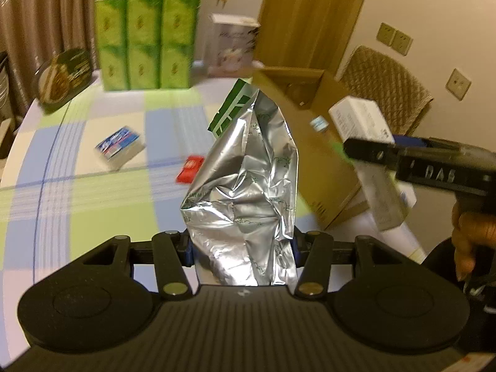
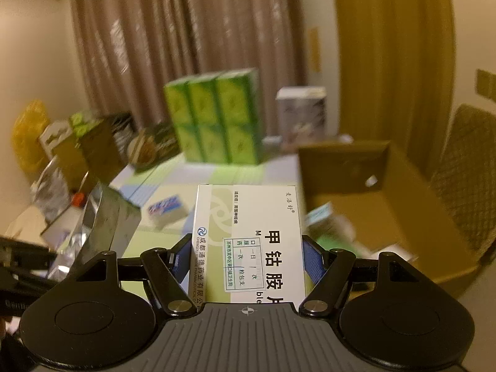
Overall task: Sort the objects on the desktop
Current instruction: 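Carry the foil pouch and white medicine box with both tools over the cardboard box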
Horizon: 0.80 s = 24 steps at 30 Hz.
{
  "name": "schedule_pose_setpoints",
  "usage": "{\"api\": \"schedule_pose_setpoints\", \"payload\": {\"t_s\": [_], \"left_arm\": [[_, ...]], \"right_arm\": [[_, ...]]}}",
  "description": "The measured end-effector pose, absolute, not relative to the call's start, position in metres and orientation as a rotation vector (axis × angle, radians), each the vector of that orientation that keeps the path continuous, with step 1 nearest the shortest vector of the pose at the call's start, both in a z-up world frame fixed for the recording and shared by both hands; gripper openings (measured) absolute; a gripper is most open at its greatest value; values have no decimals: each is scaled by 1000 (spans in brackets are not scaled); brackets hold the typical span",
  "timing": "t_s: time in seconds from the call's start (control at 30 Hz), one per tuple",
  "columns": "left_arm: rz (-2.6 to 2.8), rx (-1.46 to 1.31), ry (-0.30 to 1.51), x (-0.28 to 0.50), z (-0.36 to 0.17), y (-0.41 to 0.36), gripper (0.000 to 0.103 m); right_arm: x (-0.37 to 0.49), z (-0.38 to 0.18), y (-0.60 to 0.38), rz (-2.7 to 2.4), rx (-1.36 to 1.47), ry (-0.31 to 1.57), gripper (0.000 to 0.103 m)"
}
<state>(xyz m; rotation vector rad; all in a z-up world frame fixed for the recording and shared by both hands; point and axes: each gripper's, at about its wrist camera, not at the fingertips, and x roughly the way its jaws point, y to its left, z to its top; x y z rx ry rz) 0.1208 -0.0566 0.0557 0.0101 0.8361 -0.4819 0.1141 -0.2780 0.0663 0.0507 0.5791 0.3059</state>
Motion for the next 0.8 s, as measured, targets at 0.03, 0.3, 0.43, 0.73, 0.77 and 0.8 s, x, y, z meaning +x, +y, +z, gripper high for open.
{"api": "schedule_pose_setpoints", "payload": {"t_s": [0.03,0.3,0.43,0.73,0.77,0.8], "left_arm": [[-492,11,830,124,60,-63,47],[-574,-13,810,152,81,-121,47],[-609,-45,826,171,84,-151,47],[-637,-156,854,221,89,-209,47],[-640,-167,857,227,90,-215,47],[-642,-171,860,232,91,-221,47]], "right_arm": [[117,72,-285,292,50,571,68],[139,84,-345,191,32,574,68],[149,80,-370,159,17,589,68],[181,64,-406,146,-13,621,68],[186,62,-409,145,-15,624,68],[190,60,-412,145,-16,627,68]]}}
